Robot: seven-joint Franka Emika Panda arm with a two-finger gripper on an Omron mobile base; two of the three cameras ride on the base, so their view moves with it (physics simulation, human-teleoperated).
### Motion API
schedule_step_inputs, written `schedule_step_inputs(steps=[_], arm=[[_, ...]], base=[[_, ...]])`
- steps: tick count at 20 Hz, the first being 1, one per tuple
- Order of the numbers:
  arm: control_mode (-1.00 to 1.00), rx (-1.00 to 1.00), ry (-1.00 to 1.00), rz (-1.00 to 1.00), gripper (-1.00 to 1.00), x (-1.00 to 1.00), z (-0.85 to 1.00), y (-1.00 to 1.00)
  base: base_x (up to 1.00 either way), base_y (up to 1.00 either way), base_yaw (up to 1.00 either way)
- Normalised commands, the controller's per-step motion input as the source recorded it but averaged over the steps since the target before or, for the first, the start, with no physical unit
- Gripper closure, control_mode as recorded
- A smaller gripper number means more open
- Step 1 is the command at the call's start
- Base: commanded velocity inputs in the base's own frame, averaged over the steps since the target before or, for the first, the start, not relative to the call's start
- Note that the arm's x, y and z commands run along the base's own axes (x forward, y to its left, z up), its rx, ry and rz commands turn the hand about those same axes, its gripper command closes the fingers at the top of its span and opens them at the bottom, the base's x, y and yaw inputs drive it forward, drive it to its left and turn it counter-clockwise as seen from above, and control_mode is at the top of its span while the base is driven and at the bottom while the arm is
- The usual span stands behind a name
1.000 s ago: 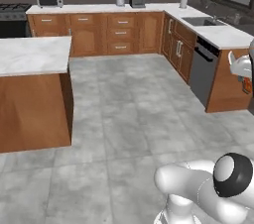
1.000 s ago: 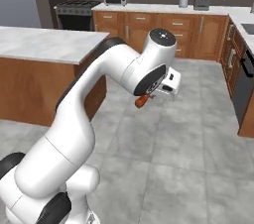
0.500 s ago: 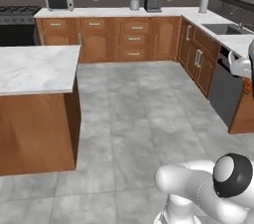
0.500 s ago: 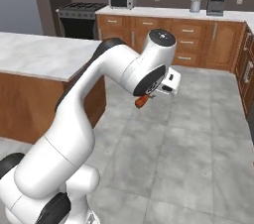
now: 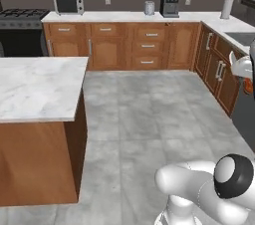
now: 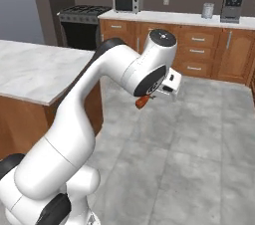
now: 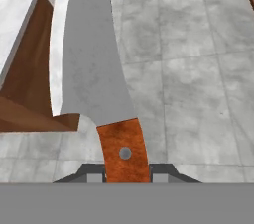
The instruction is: Pick up the metallic utensils from the counter and place them in the open drawer. Make sure not to pick up any wooden utensils.
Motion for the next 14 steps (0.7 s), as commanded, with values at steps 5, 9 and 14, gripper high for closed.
schedule_step_inputs(steps=[5,9,14], arm=[[1.0,0.0,0.0,0.0,1.0,0.0,0.0,0.0],[1.0,0.0,0.0,0.0,1.0,0.0,0.0,0.0],[1.0,0.0,0.0,0.0,1.0,0.0,0.0,0.0]], base=[[1.0,-0.26,0.09],[1.0,-0.35,0.04],[1.0,-0.35,0.03]])
